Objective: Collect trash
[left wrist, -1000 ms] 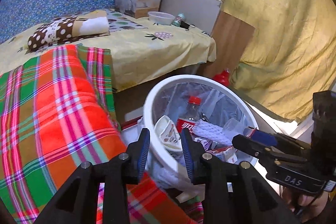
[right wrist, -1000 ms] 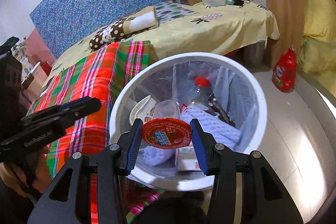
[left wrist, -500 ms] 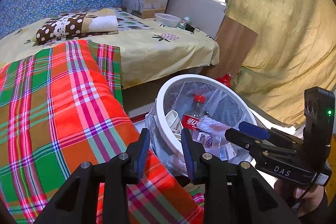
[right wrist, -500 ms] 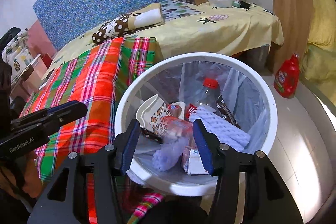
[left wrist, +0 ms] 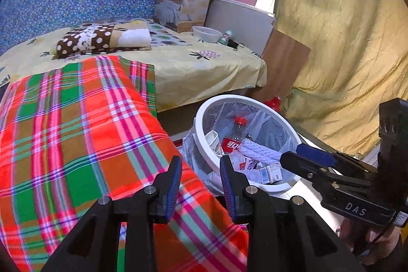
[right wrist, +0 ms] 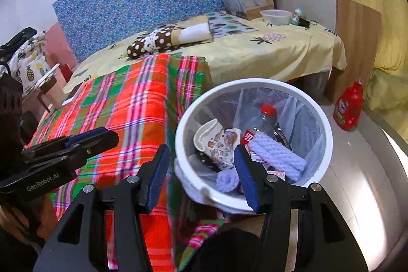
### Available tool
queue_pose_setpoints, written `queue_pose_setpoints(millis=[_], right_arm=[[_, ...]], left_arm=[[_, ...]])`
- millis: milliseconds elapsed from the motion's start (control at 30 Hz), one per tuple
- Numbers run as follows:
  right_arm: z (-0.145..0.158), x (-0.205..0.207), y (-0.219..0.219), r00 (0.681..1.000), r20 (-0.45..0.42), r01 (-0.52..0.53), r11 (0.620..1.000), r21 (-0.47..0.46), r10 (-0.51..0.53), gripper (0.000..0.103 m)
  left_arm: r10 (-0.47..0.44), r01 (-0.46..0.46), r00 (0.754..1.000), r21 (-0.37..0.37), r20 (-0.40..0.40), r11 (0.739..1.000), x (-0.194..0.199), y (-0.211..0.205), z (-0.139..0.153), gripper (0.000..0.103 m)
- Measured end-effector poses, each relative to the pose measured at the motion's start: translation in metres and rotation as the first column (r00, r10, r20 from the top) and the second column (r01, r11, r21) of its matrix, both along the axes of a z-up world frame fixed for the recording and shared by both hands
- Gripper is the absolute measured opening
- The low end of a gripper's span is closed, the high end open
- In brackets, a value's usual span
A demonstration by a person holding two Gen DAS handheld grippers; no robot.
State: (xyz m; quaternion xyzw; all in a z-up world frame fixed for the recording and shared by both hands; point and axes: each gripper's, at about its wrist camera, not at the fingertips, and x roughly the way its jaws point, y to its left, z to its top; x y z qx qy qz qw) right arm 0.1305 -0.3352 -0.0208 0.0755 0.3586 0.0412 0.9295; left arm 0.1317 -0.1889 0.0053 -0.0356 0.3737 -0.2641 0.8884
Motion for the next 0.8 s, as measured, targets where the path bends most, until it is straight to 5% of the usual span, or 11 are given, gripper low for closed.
queue_pose_setpoints(millis=[800], right_arm=[[0.011, -0.054, 0.042, 0.998, 0.064, -0.017, 0.999, -0.029, 0.019, 0.054]], left_arm=[[0.086, -0.088, 0.994, 0.034, 0.072, 0.996, -0.073, 0.045, 0.015, 0.031]])
